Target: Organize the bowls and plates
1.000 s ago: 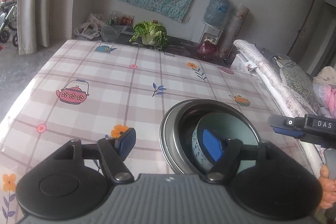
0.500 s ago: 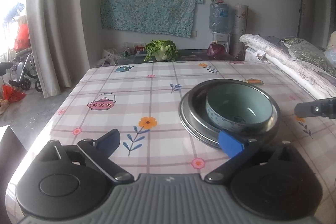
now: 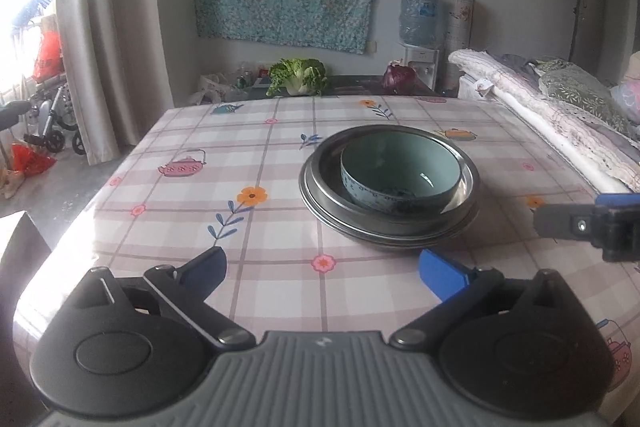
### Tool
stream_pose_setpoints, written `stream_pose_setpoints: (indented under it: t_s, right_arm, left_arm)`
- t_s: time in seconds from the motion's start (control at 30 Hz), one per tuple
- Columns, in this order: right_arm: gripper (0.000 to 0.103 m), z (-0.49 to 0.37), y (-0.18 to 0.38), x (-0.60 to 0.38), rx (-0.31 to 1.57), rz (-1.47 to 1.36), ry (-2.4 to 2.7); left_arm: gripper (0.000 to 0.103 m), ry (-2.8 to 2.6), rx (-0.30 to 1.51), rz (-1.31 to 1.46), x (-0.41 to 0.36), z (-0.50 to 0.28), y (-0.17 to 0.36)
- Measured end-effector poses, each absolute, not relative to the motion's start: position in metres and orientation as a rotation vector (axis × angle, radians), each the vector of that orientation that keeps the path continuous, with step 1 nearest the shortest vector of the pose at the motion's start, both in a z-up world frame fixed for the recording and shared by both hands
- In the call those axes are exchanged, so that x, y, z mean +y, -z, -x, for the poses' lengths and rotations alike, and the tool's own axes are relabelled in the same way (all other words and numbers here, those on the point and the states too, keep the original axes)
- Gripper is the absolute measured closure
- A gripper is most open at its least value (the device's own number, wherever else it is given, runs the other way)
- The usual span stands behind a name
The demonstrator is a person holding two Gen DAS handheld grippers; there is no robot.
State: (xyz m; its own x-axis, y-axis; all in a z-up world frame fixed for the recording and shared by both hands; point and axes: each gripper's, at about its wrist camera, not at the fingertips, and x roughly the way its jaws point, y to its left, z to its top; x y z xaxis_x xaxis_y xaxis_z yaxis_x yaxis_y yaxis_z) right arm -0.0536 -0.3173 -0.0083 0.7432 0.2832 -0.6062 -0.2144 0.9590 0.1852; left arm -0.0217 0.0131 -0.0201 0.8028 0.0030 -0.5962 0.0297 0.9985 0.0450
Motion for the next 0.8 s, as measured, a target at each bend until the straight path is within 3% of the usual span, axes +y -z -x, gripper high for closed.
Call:
stream_pose_setpoints:
  t_s: [0.8]
  right_arm:
    - [0.001,0.071,0.011,-0.312,0.814,-0.099,-0.14]
  left_arm:
    - [0.0,-0.034,0.887,-0.047,0.012,-0.003,0.01]
